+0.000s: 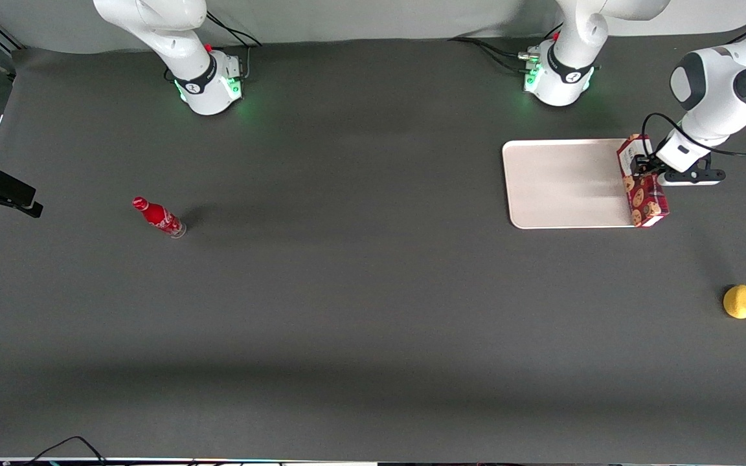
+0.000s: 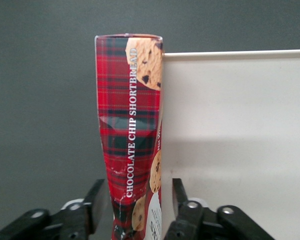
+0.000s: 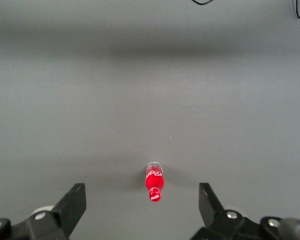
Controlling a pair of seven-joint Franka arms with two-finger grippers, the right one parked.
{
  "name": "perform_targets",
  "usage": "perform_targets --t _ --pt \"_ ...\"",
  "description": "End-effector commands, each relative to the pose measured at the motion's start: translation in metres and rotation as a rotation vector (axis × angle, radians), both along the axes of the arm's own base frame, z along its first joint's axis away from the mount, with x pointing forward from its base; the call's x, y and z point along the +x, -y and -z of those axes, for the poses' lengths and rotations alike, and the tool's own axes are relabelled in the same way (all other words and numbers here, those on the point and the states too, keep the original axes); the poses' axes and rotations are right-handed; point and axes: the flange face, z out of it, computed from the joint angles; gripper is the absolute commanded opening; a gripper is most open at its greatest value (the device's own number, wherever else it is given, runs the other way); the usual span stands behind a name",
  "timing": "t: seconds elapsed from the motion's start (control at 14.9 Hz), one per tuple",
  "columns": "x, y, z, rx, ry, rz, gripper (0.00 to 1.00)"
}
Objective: Place red cookie box on tray
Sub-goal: 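Lower the held box onto the tray's rim area with the left gripper, then open the left gripper and pull it back from the box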
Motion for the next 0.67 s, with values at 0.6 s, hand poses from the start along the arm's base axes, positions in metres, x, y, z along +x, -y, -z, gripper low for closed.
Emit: perform_targets --t 0.6 --pt "0.149 0.054 -0.183 -0.017 0.026 -0.054 1.00"
